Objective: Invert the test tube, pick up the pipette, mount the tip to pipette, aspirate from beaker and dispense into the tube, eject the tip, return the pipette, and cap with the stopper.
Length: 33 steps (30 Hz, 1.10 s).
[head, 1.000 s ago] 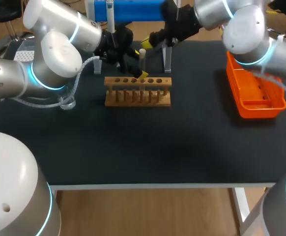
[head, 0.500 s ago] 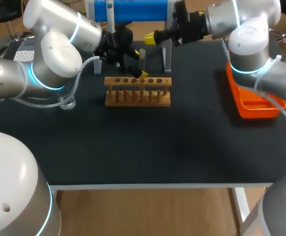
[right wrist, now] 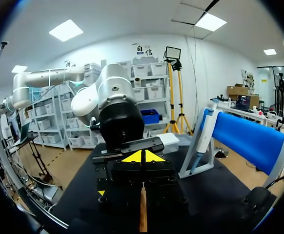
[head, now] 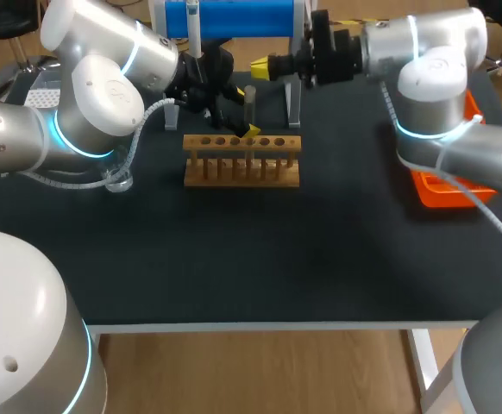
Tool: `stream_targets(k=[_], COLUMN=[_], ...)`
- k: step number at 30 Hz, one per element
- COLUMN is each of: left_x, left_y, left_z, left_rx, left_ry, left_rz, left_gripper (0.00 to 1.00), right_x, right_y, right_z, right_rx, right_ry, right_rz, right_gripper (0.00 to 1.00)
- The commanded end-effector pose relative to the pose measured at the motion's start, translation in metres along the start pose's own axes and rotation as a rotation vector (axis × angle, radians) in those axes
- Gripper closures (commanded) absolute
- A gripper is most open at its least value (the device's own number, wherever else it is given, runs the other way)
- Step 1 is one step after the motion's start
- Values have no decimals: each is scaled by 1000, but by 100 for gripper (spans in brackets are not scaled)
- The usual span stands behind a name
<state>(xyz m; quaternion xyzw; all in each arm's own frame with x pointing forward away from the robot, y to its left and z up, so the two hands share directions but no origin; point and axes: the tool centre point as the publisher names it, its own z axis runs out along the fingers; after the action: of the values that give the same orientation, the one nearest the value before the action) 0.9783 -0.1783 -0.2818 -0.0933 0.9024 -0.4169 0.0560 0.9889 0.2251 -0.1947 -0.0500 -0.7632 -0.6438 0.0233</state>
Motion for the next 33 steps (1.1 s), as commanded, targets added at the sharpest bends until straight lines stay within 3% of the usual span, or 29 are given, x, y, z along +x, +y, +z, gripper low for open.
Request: stream_targets(k=[1, 33], left_x=[0, 0], left_y=[-1, -1], left_z=[0, 0], left_rx=[-4, -4], left_ry=[3, 3], left_rz=[-1, -1], left_gripper=[0, 0], right_x=[-2, 2], right_y=[-5, -28], right_z=[6, 14], right_rx=[-25, 27], right_ry=[19, 25], right_rz=[-13, 9], right_gripper=[100, 100])
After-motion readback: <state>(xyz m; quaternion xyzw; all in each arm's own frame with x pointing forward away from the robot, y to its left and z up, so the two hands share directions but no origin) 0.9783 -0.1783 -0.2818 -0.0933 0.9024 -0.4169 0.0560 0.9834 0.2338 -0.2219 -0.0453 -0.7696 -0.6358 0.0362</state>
